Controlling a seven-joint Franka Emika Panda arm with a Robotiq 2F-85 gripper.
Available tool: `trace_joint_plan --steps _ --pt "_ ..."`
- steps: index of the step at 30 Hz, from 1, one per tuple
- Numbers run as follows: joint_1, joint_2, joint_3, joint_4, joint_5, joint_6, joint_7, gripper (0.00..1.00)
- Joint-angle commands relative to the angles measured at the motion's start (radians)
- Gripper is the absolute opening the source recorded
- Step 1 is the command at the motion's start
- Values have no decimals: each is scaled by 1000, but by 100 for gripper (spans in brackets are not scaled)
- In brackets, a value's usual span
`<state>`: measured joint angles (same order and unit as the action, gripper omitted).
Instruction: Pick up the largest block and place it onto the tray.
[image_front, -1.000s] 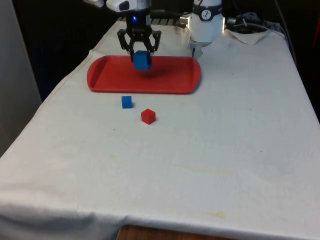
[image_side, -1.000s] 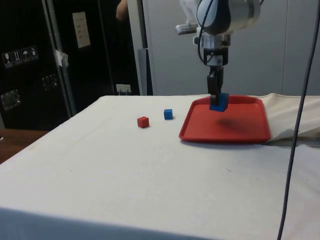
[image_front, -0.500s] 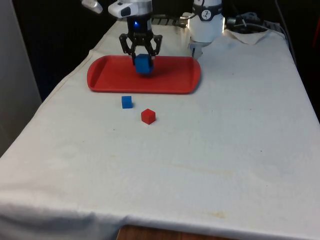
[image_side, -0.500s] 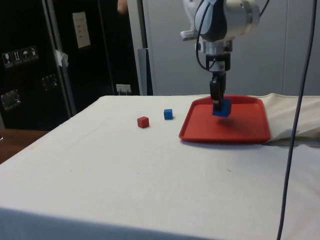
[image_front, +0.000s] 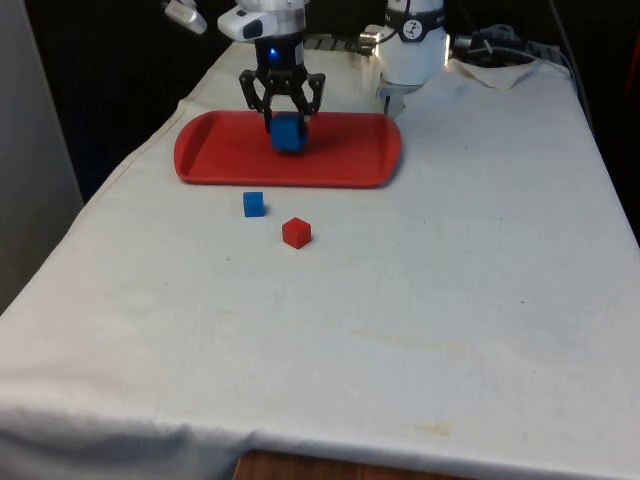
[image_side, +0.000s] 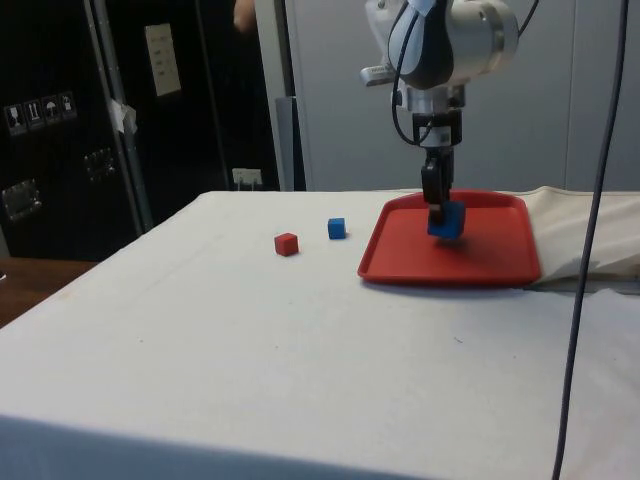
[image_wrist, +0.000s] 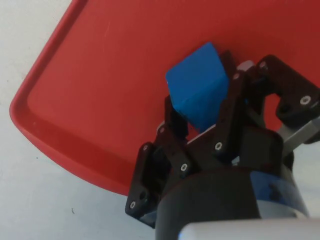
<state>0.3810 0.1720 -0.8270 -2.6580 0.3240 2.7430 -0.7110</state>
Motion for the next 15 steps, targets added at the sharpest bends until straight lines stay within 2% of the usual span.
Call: trace_joint_plan --steps 1,7,8,15 --pt "-1 -3 2 -1 3 2 -2 24" --pt "0 -2 1 -1 1 0 -1 82" --pt "0 -2 0 -1 1 0 -1 99" --pt "0 -1 0 -1 0 0 -1 100"
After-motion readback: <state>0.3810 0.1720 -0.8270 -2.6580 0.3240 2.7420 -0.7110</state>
